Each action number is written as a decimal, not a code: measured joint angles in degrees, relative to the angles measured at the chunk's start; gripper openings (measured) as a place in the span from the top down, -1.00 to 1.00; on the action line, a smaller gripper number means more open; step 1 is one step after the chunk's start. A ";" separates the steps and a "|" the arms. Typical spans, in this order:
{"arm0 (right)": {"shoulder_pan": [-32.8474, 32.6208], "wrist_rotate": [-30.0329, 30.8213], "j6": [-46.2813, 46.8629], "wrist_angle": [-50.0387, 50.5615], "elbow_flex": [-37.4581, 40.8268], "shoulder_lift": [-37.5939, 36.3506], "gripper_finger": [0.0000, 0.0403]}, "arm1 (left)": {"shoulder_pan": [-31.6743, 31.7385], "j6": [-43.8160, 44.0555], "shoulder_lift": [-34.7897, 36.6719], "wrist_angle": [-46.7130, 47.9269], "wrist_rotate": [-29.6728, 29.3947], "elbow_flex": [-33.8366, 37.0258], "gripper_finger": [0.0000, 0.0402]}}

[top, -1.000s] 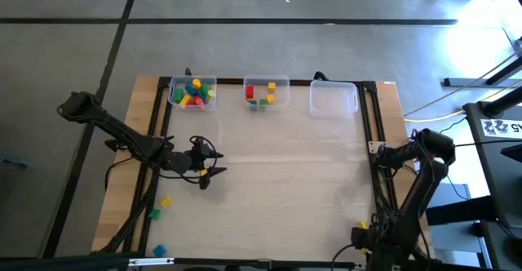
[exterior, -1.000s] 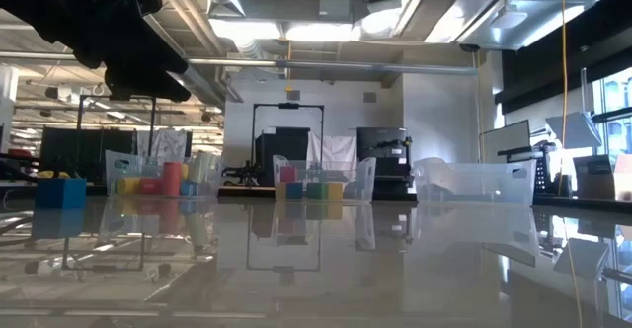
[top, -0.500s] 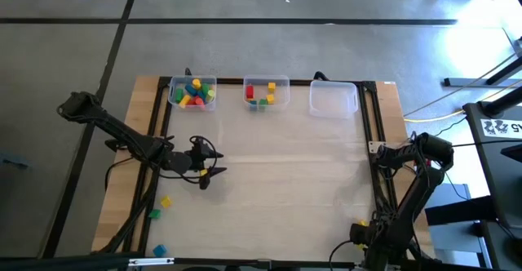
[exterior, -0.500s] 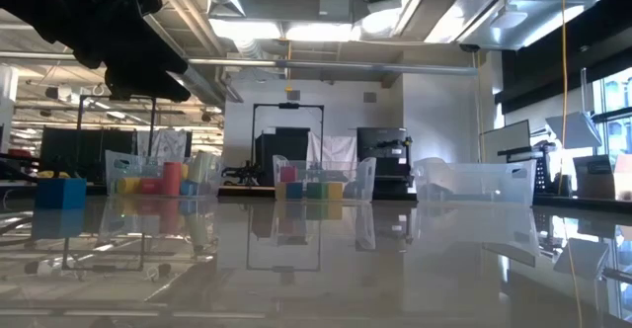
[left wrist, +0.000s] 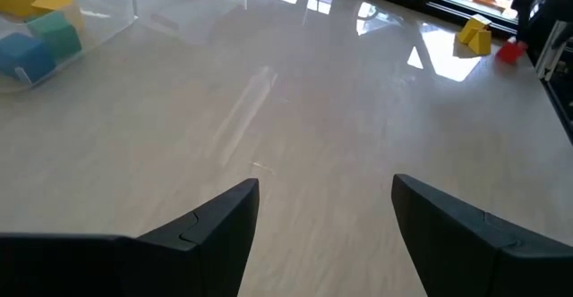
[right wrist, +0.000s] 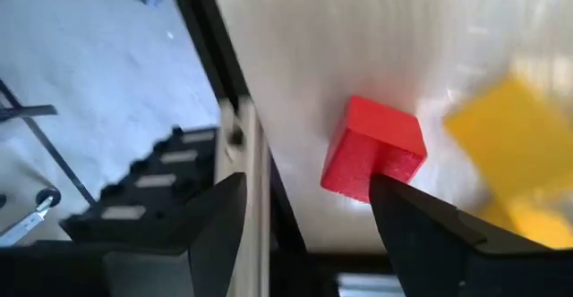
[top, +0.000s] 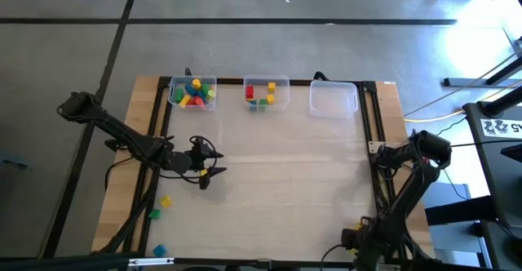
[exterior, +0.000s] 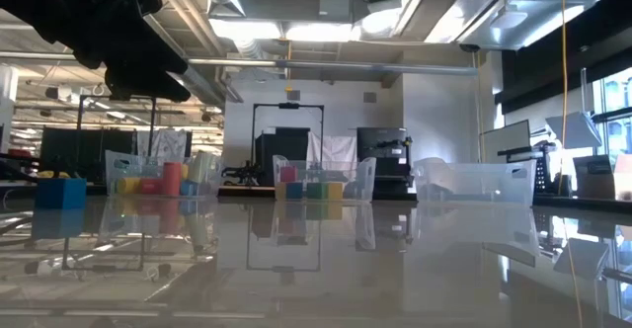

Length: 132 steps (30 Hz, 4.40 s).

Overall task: Sort blocks by size
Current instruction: Put the square red block into the middle transparent bin

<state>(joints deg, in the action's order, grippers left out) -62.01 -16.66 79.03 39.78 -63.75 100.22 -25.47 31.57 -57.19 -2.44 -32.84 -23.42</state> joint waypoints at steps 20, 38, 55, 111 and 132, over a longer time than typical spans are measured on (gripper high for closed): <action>19.85 26.44 -36.84 1.89 0.18 0.23 -0.20 | 0.00 -0.01 0.02 0.02 0.00 0.00 -0.26; 26.94 32.16 -36.69 11.08 -6.27 0.31 -0.20 | 0.00 0.19 0.02 0.02 0.00 0.00 -0.26; 28.09 35.20 -25.00 2.78 1.32 0.22 -0.20 | 0.00 0.22 0.02 0.07 0.00 0.02 -0.26; 75.51 38.52 -97.62 -22.52 -7.23 0.11 0.32 | 0.02 0.17 0.02 0.00 0.00 0.02 -0.26; 92.13 28.75 -100.51 -36.51 -5.84 0.12 0.14 | 0.02 -0.02 0.02 0.00 -0.02 0.02 -0.26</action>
<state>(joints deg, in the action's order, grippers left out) 30.12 12.10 -21.47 3.27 -69.58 100.35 -25.45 31.55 -57.17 -2.44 -32.86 -23.40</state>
